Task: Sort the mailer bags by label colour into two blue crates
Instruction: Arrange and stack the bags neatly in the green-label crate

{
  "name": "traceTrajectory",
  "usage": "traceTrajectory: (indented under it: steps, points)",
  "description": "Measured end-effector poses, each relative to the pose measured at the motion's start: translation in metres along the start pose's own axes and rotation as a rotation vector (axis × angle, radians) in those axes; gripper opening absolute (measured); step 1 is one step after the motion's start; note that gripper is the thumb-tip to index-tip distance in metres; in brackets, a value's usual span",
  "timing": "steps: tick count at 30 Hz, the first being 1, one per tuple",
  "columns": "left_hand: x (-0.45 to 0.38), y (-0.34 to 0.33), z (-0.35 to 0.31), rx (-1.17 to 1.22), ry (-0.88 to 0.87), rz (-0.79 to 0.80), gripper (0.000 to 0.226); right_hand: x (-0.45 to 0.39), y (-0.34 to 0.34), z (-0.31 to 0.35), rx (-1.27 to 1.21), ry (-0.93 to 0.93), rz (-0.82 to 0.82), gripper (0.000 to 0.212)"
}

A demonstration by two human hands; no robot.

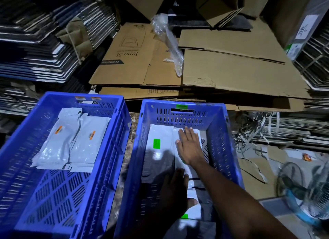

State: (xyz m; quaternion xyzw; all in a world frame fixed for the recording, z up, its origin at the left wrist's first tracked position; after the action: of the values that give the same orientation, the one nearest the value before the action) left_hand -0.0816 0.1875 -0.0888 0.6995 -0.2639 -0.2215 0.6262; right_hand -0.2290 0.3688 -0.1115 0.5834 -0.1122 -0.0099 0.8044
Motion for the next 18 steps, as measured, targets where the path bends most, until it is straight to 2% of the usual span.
traceTrajectory:
  steps: [1,2,3,4,7,10,14,16,18]
  points:
    - [-0.044,0.009,-0.050,0.065,-0.056,0.059,0.080,0.005,0.002,-0.003,-0.001,-0.031,-0.030,0.060]
    - [-0.044,0.008,-0.055,0.100,-0.092,0.036,0.077,0.009,0.002,-0.007,0.006,-0.055,-0.034,0.062]
    - [-0.050,-0.003,-0.063,0.098,-0.144,0.141,0.073,0.013,0.000,-0.011,0.020,-0.064,-0.015,0.064]
    - [-0.055,-0.005,-0.062,0.139,-0.169,0.175,0.071,0.015,-0.004,-0.014,0.038,-0.062,0.016,0.065]
    - [-0.049,-0.026,-0.051,0.199,-0.114,0.240,0.070,0.015,-0.012,-0.021,0.042,-0.063,0.070,0.061]
    - [-0.053,-0.029,-0.057,0.209,-0.126,0.161,0.067,0.012,-0.016,-0.021,0.064,-0.095,0.099,0.062]
    - [-0.054,-0.039,-0.053,0.263,-0.086,0.138,0.069,0.011,-0.014,-0.017,0.091,-0.128,0.121,0.064]
    - [-0.054,-0.046,-0.053,0.392,-0.029,0.239,0.076,0.010,-0.013,-0.016,0.111,-0.138,0.129,0.065]
    - [-0.056,-0.051,-0.054,0.403,-0.024,0.244,0.080,0.008,-0.011,-0.013,0.133,-0.145,0.142,0.065]
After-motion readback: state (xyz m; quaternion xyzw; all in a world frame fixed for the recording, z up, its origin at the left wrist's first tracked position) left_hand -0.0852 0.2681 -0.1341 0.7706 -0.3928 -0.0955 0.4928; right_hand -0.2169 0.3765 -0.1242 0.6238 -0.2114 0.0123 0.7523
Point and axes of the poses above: each hand's wrist, its own x-axis away from the middle knuckle, its own y-axis out of the back of the hand, z = x × y, the point moved 4 cm from there along -x, towards the middle knuckle, and after that the axes turned 14 degrees about -y, right-handed, at the moved point
